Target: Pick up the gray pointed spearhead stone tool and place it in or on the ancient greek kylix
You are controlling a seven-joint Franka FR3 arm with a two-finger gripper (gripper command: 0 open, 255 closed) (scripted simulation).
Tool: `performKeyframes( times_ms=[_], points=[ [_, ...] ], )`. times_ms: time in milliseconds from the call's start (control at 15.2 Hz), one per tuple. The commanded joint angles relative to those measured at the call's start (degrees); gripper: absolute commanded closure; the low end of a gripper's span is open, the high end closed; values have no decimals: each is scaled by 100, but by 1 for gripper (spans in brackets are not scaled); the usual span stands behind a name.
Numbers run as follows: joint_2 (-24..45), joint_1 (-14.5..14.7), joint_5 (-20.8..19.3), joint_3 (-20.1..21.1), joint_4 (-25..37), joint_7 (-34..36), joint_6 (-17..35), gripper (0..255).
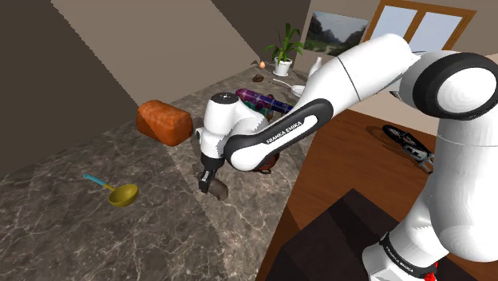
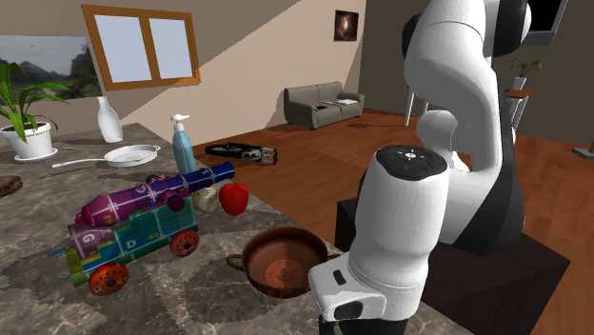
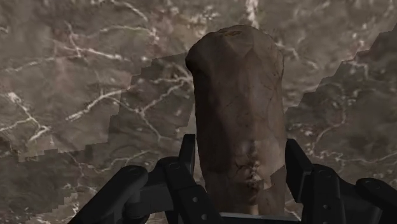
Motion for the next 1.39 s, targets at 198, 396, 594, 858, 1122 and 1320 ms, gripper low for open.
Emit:
performKeyframes(
  times_ms=[198,396,594,858,1122,1320],
  points=[
    [-239,-48,124,74,77,-82,-306,255],
    [-375,-75,195,112,130,-131,-489,255],
    [-505,-99,264,145,194,-177,-676,255],
    [-664,-125,349,183,298,-235,-930,255],
    [-809,-147,426,214,424,-288,-1191,255],
    [-953,-255,510,201,327,-446,-1225,255]
  ],
)
